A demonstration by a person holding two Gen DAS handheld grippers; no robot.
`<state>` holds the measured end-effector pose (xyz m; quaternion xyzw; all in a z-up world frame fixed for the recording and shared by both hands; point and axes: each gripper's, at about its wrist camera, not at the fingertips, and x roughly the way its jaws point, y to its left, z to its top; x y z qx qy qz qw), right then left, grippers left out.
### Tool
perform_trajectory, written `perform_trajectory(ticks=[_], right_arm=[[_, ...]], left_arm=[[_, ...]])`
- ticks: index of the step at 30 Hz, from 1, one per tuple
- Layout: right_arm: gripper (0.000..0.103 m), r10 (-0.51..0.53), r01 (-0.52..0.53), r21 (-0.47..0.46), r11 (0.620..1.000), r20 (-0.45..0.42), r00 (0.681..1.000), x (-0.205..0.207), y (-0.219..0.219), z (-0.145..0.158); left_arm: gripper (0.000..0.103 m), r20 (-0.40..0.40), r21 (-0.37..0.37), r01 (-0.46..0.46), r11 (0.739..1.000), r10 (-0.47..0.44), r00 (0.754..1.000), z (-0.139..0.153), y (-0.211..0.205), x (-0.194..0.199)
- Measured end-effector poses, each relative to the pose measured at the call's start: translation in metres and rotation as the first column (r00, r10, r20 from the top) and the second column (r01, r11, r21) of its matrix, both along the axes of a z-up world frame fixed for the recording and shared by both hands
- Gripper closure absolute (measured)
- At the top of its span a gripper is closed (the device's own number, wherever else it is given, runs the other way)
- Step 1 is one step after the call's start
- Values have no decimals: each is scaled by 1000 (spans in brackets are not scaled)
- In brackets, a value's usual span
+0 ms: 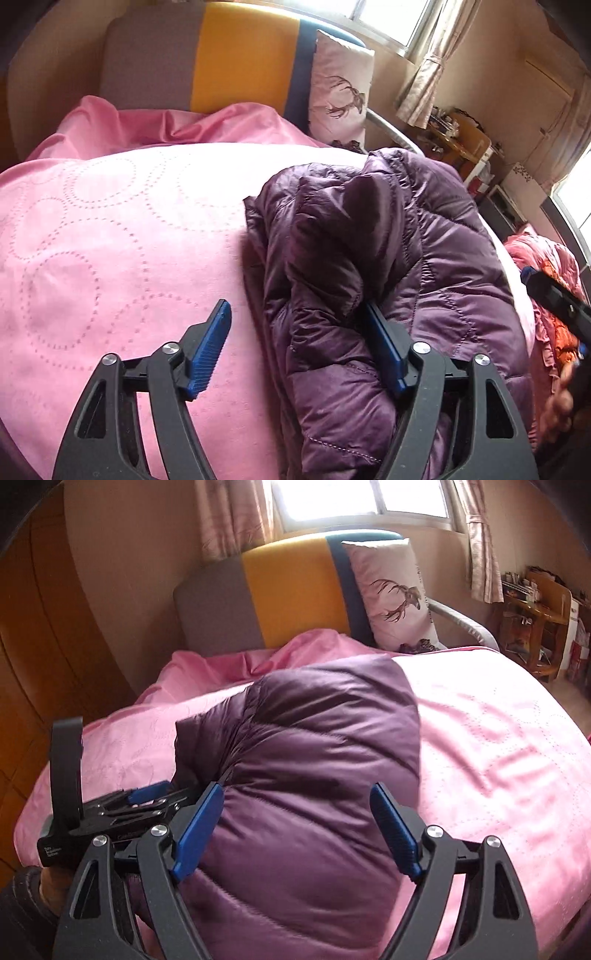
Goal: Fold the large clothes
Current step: 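Open both tools and pull them back from the folded jacket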
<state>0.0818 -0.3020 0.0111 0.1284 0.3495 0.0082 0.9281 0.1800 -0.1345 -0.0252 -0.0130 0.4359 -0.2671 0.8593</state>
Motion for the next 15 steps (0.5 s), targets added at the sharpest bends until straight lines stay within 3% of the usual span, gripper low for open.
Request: perform_trajectory(ticks=[4,8,11,15], right_arm=[[27,-31,20,-179,984,-59,998,33,40,-31],[27,-70,51,-226,973,-76,995,47,48,-62],[27,-76,57,-247,967,-68,995,47,52,-61],[22,-111,102,-210,972,-30,993,31,46,-51]], left_arm=[[25,-3,30,-21,999,22,1000,-12,-1,5],[19,1,53,-34,998,34,999,-28,1,10],[18,-19,43,-57,997,58,998,-27,4,10],[13,33,50,-95,994,93,995,-4,13,-8]])
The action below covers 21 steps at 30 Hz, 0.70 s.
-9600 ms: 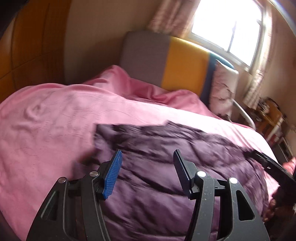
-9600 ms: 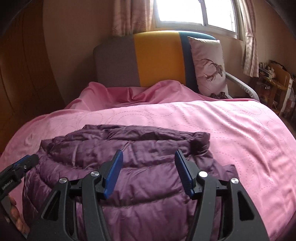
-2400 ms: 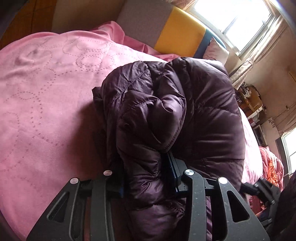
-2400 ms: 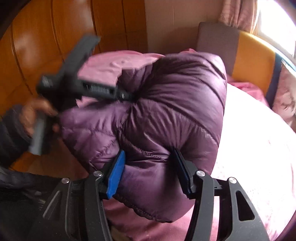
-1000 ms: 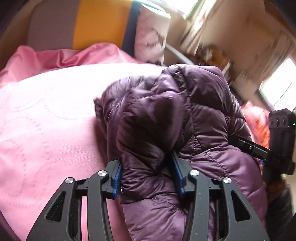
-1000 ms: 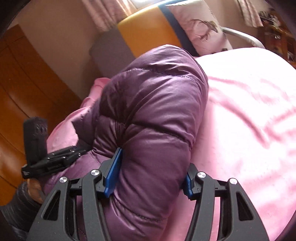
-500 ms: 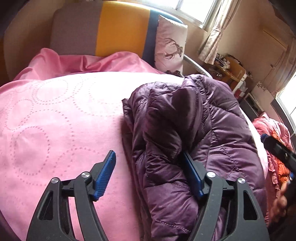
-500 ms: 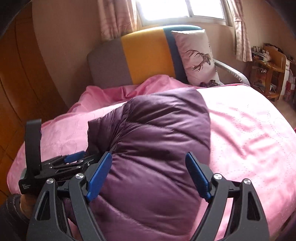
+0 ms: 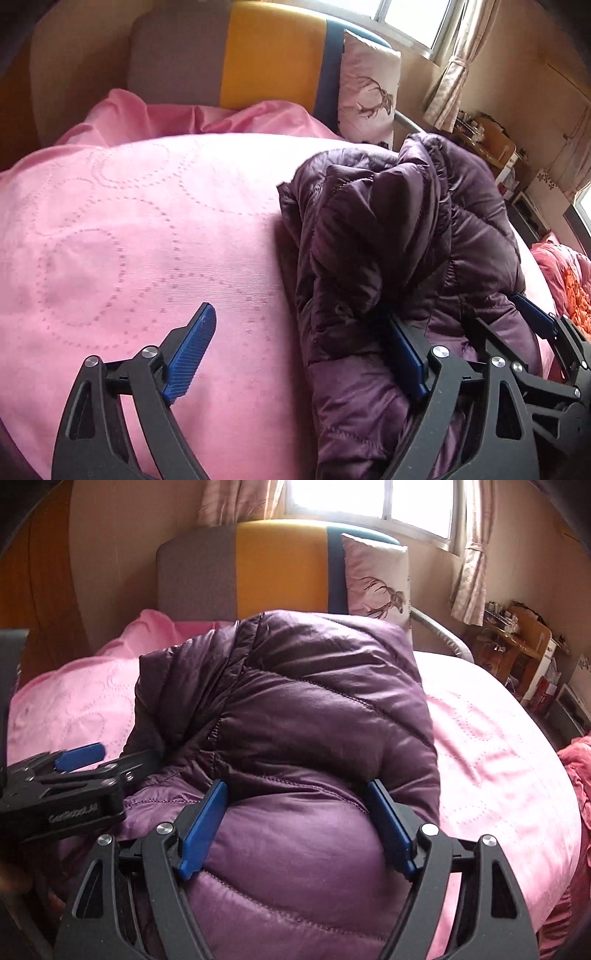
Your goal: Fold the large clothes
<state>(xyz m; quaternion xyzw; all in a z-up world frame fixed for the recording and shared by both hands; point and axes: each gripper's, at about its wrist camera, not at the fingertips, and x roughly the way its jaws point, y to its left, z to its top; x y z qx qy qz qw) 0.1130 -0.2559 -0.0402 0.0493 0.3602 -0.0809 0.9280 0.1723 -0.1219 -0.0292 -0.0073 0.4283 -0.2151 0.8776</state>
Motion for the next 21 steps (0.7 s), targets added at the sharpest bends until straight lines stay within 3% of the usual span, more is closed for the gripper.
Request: perform_trajectory(ticks=[8,15,21], right_arm=[[10,-68,66,35,997,62,996,-44,10,20],[3,-92,90,29,996,92,992,-76,25,35],[2,-123,121,25,992,113,986,-101,40,41]], left_arm=[[7,114,-3,-66,998,66,991,35,27,-45],[6,175,8,-111,994,108,979,47,41,-75],[4,215,12,-132,991,126,968,52,49,-96]])
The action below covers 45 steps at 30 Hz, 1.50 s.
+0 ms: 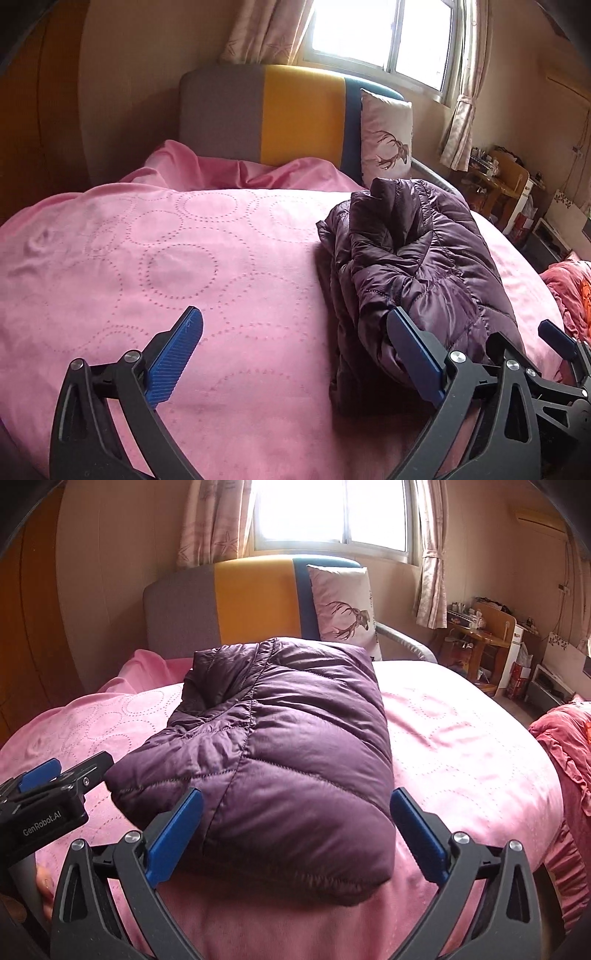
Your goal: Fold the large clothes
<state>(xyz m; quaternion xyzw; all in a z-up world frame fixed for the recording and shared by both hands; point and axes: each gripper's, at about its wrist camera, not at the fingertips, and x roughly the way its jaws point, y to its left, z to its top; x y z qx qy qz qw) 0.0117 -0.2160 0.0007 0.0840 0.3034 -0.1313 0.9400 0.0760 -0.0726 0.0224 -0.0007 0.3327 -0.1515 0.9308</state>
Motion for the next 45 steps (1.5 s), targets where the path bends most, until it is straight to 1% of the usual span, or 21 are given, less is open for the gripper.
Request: perform_trajectory(ticks=[3,10,12,18,27,32,45], right_arm=[[2,-25,25,9,1000,9,1000,-13,3,3],[2,-107,107,4,994,12,994,-37,12,5],[2,-107,107,15,994,2,994,-42,16,3],[2,-104,104,3,995,-7,995,-52,28,-2],[2,-126,127,24,992,-8,992,-57,24,-3],[2,-140,140,22,990,-6,990,-60,24,-3],[2,-127,128,34,991,-12,992,-61,27,-2]], left_arm=[[4,17,7,-8,1000,8,1000,1,4,-10],[4,25,9,-34,999,34,999,-2,10,-29],[4,30,17,-39,999,38,999,-4,10,-35],[4,38,40,-45,998,44,998,-7,10,-48],[4,45,33,-58,998,56,997,-5,15,-55],[4,63,36,-55,998,53,997,-3,13,-61],[4,69,29,-50,998,47,996,0,13,-64]])
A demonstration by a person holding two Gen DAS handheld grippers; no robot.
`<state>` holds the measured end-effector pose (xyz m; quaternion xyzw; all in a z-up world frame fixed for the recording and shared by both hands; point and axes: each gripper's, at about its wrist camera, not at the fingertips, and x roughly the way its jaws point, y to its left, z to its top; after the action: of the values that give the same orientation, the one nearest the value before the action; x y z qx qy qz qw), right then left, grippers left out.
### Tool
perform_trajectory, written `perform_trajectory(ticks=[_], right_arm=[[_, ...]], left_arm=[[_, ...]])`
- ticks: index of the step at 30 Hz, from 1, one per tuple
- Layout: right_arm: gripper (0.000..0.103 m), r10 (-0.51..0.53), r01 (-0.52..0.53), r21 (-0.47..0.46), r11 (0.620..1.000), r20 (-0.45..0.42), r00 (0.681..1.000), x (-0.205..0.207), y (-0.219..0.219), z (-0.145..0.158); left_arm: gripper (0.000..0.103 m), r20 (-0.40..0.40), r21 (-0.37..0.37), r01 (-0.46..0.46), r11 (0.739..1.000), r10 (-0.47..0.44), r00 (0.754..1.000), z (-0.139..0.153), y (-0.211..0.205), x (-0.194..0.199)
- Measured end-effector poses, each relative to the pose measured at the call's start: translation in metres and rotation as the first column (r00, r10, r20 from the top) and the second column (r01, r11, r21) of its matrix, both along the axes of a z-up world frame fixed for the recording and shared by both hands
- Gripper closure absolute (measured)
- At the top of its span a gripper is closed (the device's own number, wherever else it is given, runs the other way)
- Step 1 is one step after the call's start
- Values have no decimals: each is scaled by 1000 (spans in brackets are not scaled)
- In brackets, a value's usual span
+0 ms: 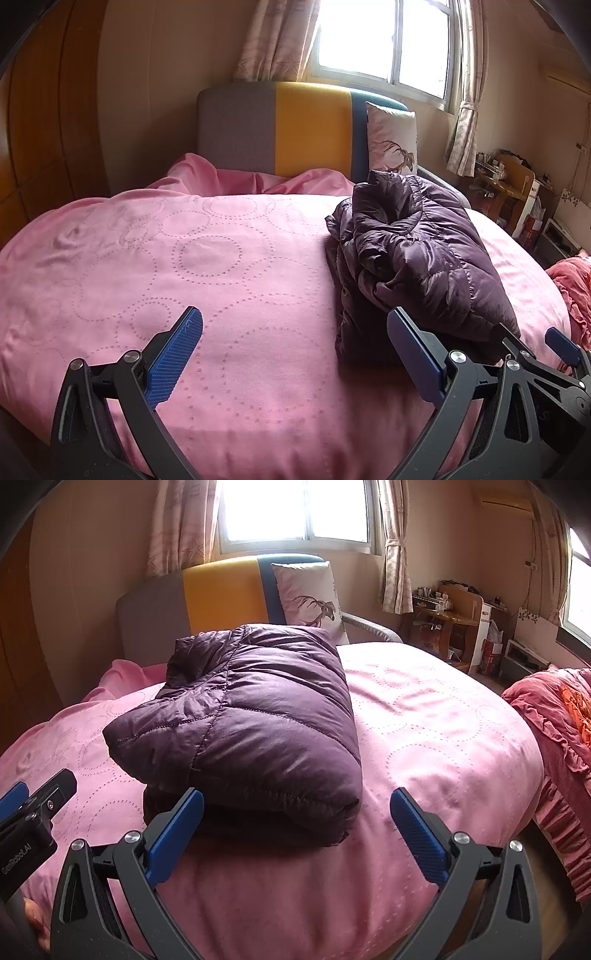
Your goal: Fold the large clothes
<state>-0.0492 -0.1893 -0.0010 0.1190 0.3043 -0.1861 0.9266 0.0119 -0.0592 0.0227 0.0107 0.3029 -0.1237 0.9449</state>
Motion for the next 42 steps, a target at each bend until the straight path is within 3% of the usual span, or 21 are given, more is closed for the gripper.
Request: perform_trajectory(ticks=[36,42], right_arm=[[2,18,-18,-5,1000,-9,1000,0,14,-1],[2,19,-19,-5,1000,-1,1000,1,15,-1]], left_arm=[[4,32,2,-6,1000,6,999,2,6,-9],[4,-7,-11,-20,1000,20,1000,-1,9,-3]])
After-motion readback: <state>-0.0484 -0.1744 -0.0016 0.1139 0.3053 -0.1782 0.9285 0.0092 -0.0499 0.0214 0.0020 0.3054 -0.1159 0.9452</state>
